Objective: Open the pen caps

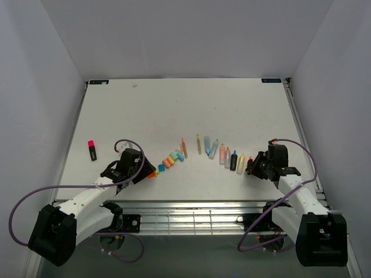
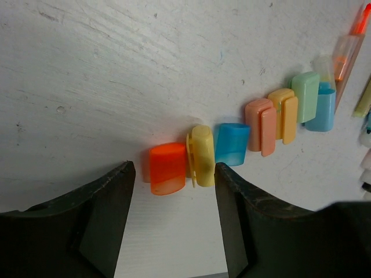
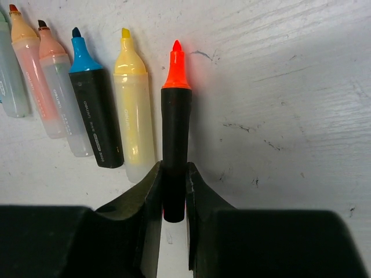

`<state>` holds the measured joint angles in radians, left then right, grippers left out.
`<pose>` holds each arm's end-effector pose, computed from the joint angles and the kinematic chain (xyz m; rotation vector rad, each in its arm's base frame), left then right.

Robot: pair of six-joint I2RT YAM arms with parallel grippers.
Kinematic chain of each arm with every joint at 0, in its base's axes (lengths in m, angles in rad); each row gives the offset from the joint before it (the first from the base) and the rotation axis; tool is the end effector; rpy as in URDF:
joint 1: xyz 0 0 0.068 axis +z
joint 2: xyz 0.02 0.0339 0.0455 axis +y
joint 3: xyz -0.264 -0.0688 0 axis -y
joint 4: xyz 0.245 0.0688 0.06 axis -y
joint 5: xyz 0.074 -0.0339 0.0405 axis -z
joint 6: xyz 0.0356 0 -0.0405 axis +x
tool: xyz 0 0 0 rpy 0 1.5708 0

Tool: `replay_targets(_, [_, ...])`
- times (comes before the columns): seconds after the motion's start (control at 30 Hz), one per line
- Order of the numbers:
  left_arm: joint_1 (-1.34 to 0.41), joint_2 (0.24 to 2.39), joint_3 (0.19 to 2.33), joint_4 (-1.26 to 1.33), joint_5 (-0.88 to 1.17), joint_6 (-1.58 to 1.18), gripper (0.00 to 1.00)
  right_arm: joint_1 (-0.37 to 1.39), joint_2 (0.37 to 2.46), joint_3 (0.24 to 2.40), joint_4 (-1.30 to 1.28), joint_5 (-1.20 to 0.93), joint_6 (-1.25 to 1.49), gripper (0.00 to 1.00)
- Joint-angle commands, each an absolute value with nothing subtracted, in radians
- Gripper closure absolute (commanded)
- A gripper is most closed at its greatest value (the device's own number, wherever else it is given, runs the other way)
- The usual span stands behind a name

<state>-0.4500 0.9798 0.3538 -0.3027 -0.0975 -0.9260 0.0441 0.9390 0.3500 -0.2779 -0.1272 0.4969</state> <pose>0.1565 -0.0718 0.1502 -0.6415 2.4688 -0.4425 0.1715 0.0121 0.1570 0.4977 2.4176 0.3936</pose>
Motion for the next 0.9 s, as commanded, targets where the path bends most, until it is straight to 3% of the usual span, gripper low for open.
replay_targets(0.0, [-0.449,0.983,0.351,-0.351,-0.136,-0.951,0.30,0.037,0.956,0.347,-0.239,-0.110,0.506,0.86])
replay_targets(0.1, [-0.449,0.973,0.359,-0.370,-0.146,-0.959,0.23,0.037,0.959,0.336,-0.238,-0.133,0.521,0.75])
replay_targets(0.23, [-0.449,0.965,0.373,-0.387,-0.153,-0.965,0.20,0.037,0.953,0.331,-0.253,-0.172,0.531,0.51])
replay_targets(0.5, [-0.449,0.943,0.411,-0.465,-0.189,-0.988,0.13,0.037,0.864,0.377,-0.348,-0.167,0.522,0.23])
replay_targets(0.77, [-0.449,0.980,0.585,-0.567,-0.320,-0.967,0.10,0.046,0.792,0.521,-0.457,-0.189,0.468,0.20])
replay_targets(0.87, [-0.443,1.081,0.705,-0.639,-0.428,-0.947,0.02,0.084,0.811,0.560,-0.456,-0.219,0.439,0.20])
